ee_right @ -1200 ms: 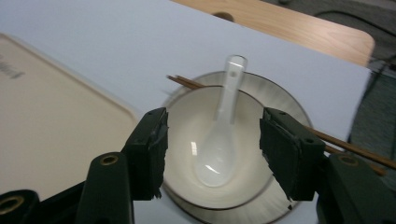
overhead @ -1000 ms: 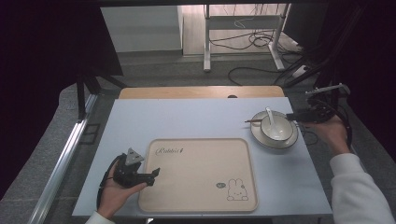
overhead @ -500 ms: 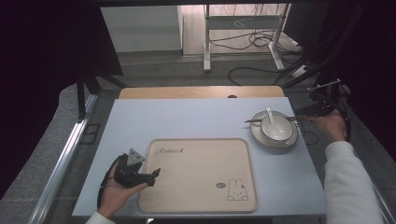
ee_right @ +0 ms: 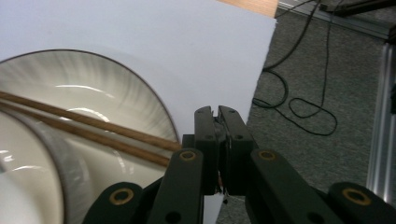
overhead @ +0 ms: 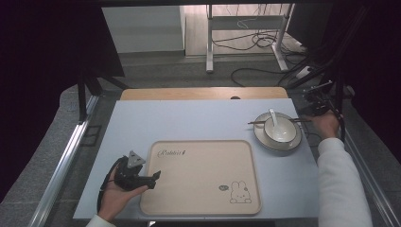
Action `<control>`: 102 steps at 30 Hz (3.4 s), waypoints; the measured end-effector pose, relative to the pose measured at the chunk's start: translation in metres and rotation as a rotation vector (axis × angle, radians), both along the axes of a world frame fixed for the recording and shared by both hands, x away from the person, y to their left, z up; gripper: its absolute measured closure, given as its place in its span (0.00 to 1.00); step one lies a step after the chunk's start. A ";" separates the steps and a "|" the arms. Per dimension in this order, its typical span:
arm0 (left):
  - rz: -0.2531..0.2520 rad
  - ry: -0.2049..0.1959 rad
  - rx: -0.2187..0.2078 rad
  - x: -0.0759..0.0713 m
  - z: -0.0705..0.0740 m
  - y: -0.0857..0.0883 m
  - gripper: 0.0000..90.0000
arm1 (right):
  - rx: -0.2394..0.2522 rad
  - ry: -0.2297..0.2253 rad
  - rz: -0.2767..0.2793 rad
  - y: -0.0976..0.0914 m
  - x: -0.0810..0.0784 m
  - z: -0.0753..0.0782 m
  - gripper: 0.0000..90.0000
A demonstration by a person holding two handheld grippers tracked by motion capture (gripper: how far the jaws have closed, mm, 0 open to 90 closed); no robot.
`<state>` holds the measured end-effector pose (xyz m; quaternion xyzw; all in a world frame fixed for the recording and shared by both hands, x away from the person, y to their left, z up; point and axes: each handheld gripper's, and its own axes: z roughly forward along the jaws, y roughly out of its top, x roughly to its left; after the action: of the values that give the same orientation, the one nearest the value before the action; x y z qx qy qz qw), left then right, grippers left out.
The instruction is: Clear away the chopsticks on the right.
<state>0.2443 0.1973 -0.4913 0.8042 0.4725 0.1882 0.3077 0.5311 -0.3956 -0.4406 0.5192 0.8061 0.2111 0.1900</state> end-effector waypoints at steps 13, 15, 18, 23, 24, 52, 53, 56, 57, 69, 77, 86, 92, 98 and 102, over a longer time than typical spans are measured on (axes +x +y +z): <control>-0.008 0.013 0.014 0.000 -0.003 0.001 0.16 | -0.067 0.026 0.013 0.002 0.012 -0.018 0.97; -0.010 0.013 0.014 0.000 -0.003 0.001 0.16 | -0.072 0.030 0.014 0.002 0.012 -0.019 0.97; -0.013 0.016 0.016 0.000 -0.004 0.002 0.16 | -0.079 0.051 0.014 0.001 0.013 -0.021 0.98; -0.014 0.019 0.015 0.000 -0.004 0.003 0.16 | -0.085 0.070 0.014 0.002 0.009 -0.021 0.98; -0.015 0.019 0.015 0.000 -0.004 0.003 0.16 | -0.083 0.073 0.012 0.001 0.007 -0.021 0.98; -0.022 0.010 0.018 -0.001 -0.003 0.003 0.16 | -0.062 0.122 0.034 -0.011 -0.034 -0.018 0.99; -0.021 0.011 0.018 -0.001 -0.003 0.003 0.16 | -0.056 0.113 0.038 -0.011 -0.035 -0.015 0.99; -0.018 0.011 0.015 -0.001 -0.003 0.003 0.16 | -0.034 0.102 0.055 -0.010 -0.040 -0.008 0.99; -0.019 0.011 0.016 -0.001 -0.003 0.003 0.16 | -0.028 0.098 0.062 -0.010 -0.041 -0.006 0.99; -0.013 0.010 0.017 -0.001 -0.004 0.003 0.16 | 0.006 0.086 0.104 -0.004 -0.049 -0.010 0.99; -0.021 0.013 0.023 -0.001 -0.003 0.003 0.16 | -0.002 0.096 0.127 -0.003 -0.051 -0.009 0.99; -0.023 0.011 0.023 -0.003 -0.002 0.002 0.16 | 0.003 0.107 0.113 -0.004 -0.052 -0.009 0.99; -0.030 0.013 0.028 -0.003 -0.002 0.002 0.16 | 0.001 0.105 0.104 -0.007 -0.053 -0.009 0.99; -0.034 0.010 0.027 -0.004 -0.001 0.001 0.16 | -0.008 0.114 0.106 -0.008 -0.053 -0.011 0.99; -0.031 0.010 0.026 -0.004 -0.001 0.001 0.16 | -0.011 0.120 0.106 -0.008 -0.054 -0.013 0.98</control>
<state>0.2406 0.1985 -0.4928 0.8161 0.4591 0.1856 0.2980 0.4775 -0.4033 -0.4531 0.4864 0.8436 0.1846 0.1327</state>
